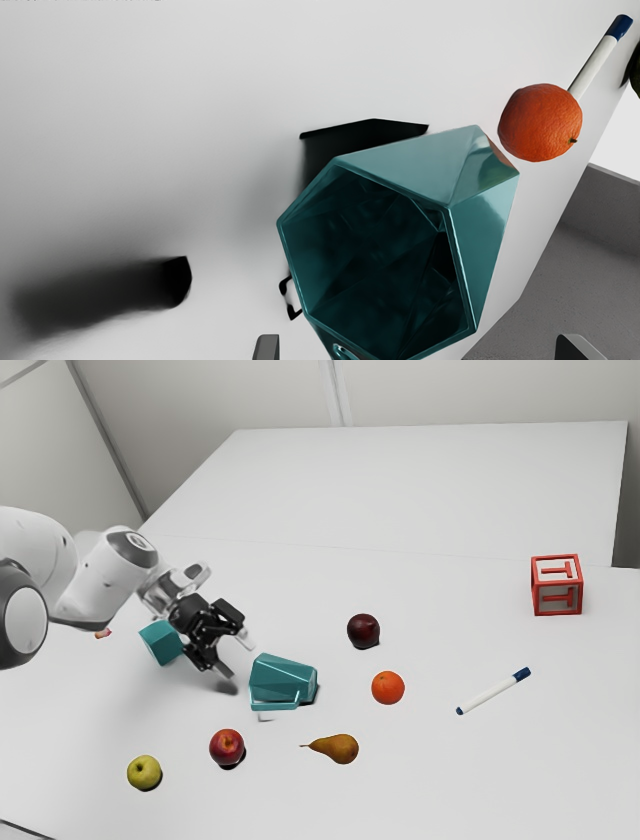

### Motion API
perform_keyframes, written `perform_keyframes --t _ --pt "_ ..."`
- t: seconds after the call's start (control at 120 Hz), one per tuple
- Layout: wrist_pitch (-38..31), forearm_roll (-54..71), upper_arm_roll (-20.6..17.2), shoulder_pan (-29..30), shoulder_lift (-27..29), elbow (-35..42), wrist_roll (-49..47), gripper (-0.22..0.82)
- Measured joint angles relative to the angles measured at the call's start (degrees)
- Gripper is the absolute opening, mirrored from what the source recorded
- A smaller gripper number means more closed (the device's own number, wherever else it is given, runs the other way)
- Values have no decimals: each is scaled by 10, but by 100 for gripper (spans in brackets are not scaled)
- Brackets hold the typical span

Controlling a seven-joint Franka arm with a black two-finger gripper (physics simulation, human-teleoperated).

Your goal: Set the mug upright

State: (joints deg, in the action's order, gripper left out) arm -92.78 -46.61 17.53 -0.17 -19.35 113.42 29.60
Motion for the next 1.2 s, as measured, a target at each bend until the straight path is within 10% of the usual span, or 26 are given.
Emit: perform_keyframes --t 0.592,1.2 --pt "-25 -61 -37 -9 -5 16 29 55" --pt "-34 -67 -67 -9 10 11 -16 -3"
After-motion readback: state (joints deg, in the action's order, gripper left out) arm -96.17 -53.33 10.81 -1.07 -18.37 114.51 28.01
